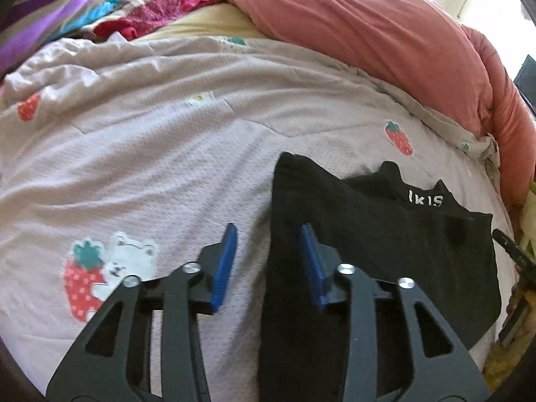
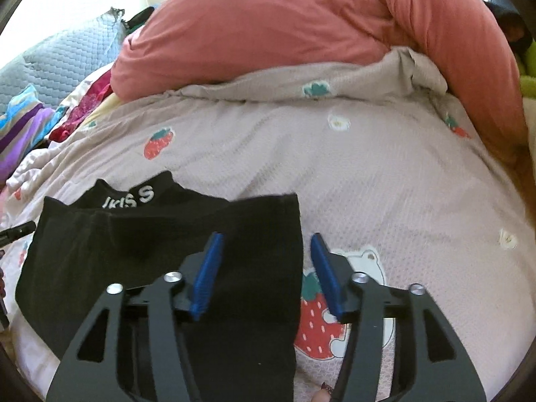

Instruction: Fold small clothes

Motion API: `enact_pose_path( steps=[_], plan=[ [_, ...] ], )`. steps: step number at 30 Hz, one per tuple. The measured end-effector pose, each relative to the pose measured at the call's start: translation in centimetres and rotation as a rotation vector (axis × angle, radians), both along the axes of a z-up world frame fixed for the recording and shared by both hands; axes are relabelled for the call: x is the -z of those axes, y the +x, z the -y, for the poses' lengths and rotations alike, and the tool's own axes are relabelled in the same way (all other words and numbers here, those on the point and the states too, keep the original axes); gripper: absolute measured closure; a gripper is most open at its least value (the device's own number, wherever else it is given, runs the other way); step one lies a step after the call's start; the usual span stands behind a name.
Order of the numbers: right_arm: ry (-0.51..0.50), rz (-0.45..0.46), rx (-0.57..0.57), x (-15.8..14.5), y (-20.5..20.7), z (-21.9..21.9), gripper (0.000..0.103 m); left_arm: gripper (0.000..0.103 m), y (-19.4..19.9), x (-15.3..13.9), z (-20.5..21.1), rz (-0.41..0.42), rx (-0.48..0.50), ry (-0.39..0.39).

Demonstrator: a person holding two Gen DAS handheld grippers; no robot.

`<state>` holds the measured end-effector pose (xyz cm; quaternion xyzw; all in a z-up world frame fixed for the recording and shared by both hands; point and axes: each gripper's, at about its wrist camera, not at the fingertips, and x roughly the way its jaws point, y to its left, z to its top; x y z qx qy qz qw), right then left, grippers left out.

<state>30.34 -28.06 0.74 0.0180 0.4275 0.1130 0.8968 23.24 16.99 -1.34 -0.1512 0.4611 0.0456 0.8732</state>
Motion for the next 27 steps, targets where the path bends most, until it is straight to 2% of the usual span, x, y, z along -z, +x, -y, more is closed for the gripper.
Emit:
enact_pose_path(
  steps=[2, 5, 6, 8, 11, 17, 20, 24, 27],
  plan=[
    [0.028, -0.018, 0.009, 0.6, 0.5, 0.3, 0.045, 0.062, 0.5, 0.4, 0.4, -0.002, 0.007, -0.016],
    [0.072, -0.049, 0.013, 1.3, 1.1, 0.6, 0.047, 0.062, 1.2, 0.8, 1.0, -0.003, 0.033, -0.016],
    [0.084, -0.058, 0.005, 1.4, 1.2, 0.5, 0.060, 0.065, 1.4, 0.8, 1.4, -0.004, 0.045, 0.000],
    [0.084, -0.055, 0.003, 1.5, 1.1, 0.5, 0.082, 0.097, 1.5, 0.8, 1.9, 0.003, 0.058, 0.031],
    [0.088, -0.023, -0.004, 0.7, 0.4, 0.7, 0.094, 0.100, 0.9, 0.0, 2.4, 0.042, 0.079, 0.076],
    [0.123, 0.075, 0.026, -1.9, 0.0, 2.1, 0.095, 0.100, 0.4, -3.1, 1.6, 0.154, 0.066, 0.074],
    [0.083, 0.047, 0.047, -0.7, 1.0, 1.7, 0.095, 0.100, 1.2, -2.6, 1.4, 0.136, 0.041, 0.083],
    [-0.015, -0.010, 0.069, 2.3, 1.6, 0.5, 0.094, 0.100, 1.8, 0.1, 1.6, 0.069, 0.025, 0.106],
    [-0.024, -0.012, 0.086, 3.0, 1.3, 0.4, 0.093, 0.097, 1.4, 1.8, 1.5, 0.041, 0.015, 0.107]
  ],
)
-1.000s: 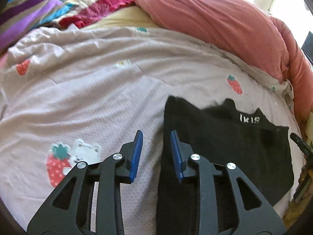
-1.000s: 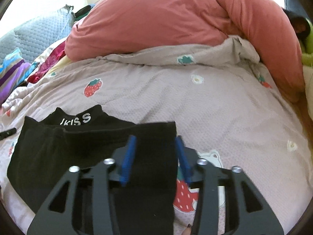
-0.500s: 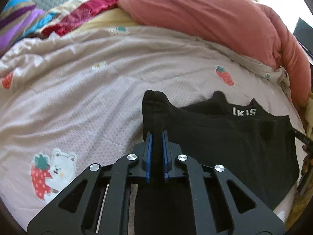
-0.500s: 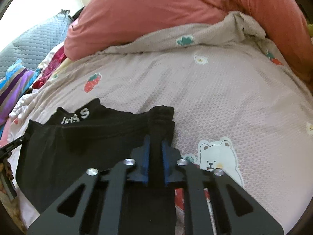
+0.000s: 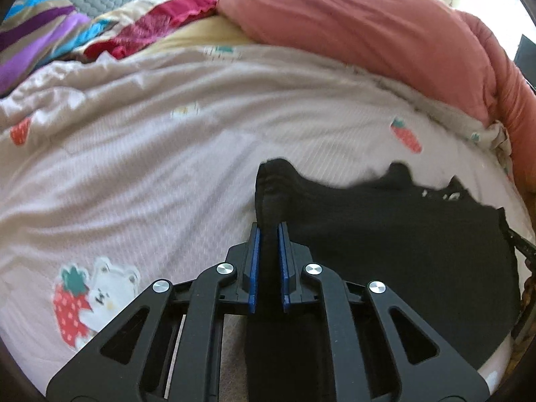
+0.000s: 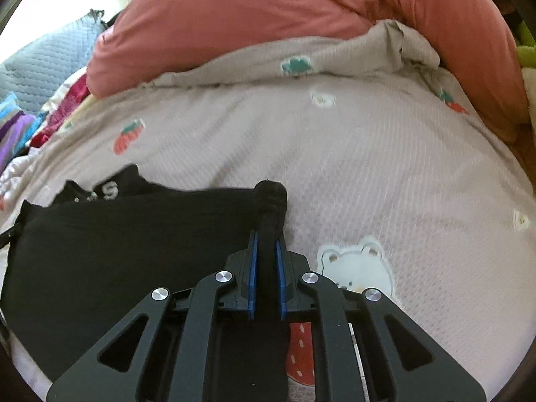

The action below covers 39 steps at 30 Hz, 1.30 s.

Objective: Fold small clothes
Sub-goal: 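Lower the fold onto the shirt and open both tools, then withdraw both open tools from the folded sweatshirt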

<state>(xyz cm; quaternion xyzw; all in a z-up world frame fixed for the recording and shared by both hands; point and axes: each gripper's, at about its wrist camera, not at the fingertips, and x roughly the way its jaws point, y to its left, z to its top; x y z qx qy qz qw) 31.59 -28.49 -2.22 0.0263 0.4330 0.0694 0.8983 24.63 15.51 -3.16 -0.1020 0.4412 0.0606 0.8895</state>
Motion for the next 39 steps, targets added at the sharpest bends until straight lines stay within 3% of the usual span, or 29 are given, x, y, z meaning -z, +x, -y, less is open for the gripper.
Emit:
enact_pose_path(
  steps=[4, 6, 10, 13, 17, 24, 29, 35, 37, 39],
  plan=[
    [-0.016, 0.003, 0.018, -0.2, -0.7, 0.0, 0.085, 0.088, -1.0, 0.4, -0.4, 0.004, -0.012, -0.009],
    [-0.020, 0.003, 0.028, -0.5, -1.3, 0.3, 0.072, 0.085, -1.6, 0.0, -0.6, 0.005, -0.019, -0.019],
    [0.076, 0.000, 0.029, -1.6, -3.9, 1.7, 0.057, 0.081, -3.2, -1.5, -1.0, 0.036, -0.031, -0.053],
    [0.099, 0.009, 0.010, -2.4, -5.9, 2.1, 0.055, 0.070, -4.8, -3.0, -0.9, 0.072, -0.033, -0.075],
    [0.101, 0.027, -0.016, -3.3, -8.8, 1.8, 0.052, 0.064, -7.1, -4.4, 0.4, 0.092, -0.015, -0.085],
    [0.045, 0.068, -0.125, -4.7, -12.5, -1.4, 0.051, 0.063, -9.9, -4.9, 4.9, 0.081, 0.068, -0.031],
    [-0.015, 0.073, -0.226, -5.1, -13.9, -4.8, 0.051, 0.056, -10.5, -4.6, 7.8, 0.064, 0.119, 0.024],
    [-0.073, 0.027, -0.252, -3.4, -13.7, -6.0, 0.051, 0.056, -10.2, -2.2, 8.8, -0.032, 0.135, 0.052],
    [-0.131, -0.009, -0.227, -2.1, -13.6, -5.7, 0.051, 0.056, -10.4, -1.6, 8.7, -0.041, 0.137, 0.052],
    [-0.121, -0.034, -0.214, -1.2, -13.6, -5.0, 0.049, 0.056, -10.8, -1.2, 8.7, -0.047, 0.141, 0.053]
  ],
)
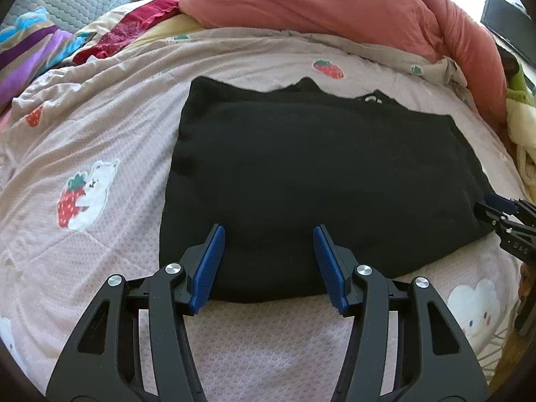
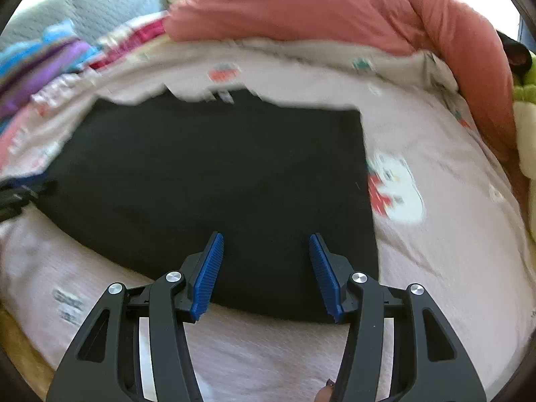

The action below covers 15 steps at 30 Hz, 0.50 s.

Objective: Fold small clothes
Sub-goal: 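Withdraw both open tools from the folded sweatshirt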

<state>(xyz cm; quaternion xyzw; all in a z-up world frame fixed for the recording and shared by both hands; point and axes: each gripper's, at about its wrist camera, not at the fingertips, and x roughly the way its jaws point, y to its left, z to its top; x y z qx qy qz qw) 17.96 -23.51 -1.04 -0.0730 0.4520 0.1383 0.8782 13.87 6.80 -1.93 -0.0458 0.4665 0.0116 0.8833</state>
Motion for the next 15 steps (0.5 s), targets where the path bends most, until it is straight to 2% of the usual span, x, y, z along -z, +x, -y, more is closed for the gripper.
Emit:
enact_pose_path(
  steps=[5, 15],
  plan=[
    [0.094, -0.027, 0.040, 0.8, -0.8, 1.5, 0.049, 0.056, -0.5, 0.3, -0.2, -0.002, -0.001, -0.010],
    [0.129, -0.038, 0.069, 0.7, -2.0, 2.2, 0.049, 0.056, -1.5, 0.4, -0.1, -0.002, -0.003, -0.023]
  ],
)
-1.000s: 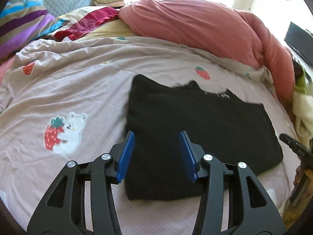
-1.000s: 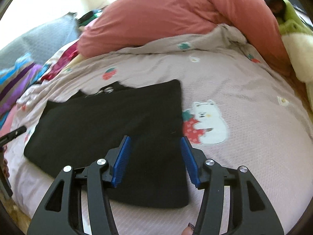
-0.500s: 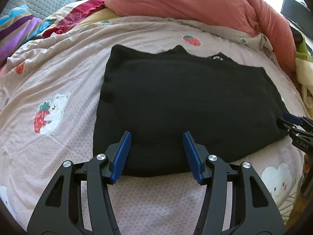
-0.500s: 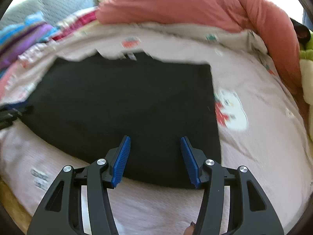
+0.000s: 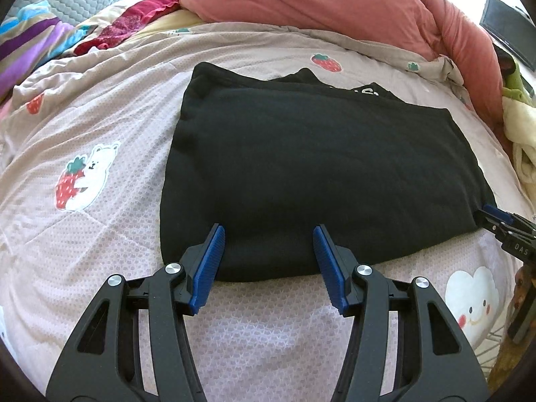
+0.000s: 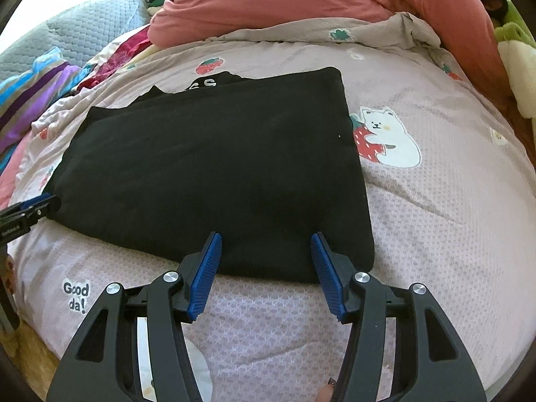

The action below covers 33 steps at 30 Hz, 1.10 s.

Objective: Fold small clothes
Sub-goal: 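Withdraw both open tools from the folded sweatshirt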

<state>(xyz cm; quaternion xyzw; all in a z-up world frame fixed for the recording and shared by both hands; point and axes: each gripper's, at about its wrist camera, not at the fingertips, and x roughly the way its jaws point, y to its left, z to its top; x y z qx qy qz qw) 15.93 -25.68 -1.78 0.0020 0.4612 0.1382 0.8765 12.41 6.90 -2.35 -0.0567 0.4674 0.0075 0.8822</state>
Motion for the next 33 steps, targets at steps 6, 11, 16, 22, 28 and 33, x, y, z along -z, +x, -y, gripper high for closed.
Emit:
enact_pose_path(
  steps=[6, 11, 16, 22, 28, 33],
  plan=[
    [0.000, -0.003, 0.010, -0.1, -0.8, 0.1, 0.049, 0.056, -0.4, 0.0, 0.0, 0.003, -0.002, -0.006],
    [0.009, -0.005, 0.021, -0.1, -1.4, 0.3, 0.049, 0.056, -1.0, -0.2, 0.0, 0.013, -0.006, -0.015],
    [0.004, -0.014, 0.021, 0.0, -1.9, 0.3, 0.048, 0.056, -1.6, -0.3, -0.1, 0.016, -0.004, -0.015],
    [-0.003, -0.031, 0.015, 0.3, -2.7, 0.2, 0.046, 0.054, -2.4, -0.4, 0.0, 0.010, 0.006, -0.020],
    [0.017, -0.036, 0.014, 0.0, -3.4, 0.0, 0.043, 0.053, -3.4, -0.5, -0.2, 0.005, -0.003, -0.037],
    [0.021, -0.041, 0.004, -0.1, -4.1, -0.4, 0.039, 0.053, -4.4, -1.0, -0.6, 0.026, -0.017, -0.041]
  ],
)
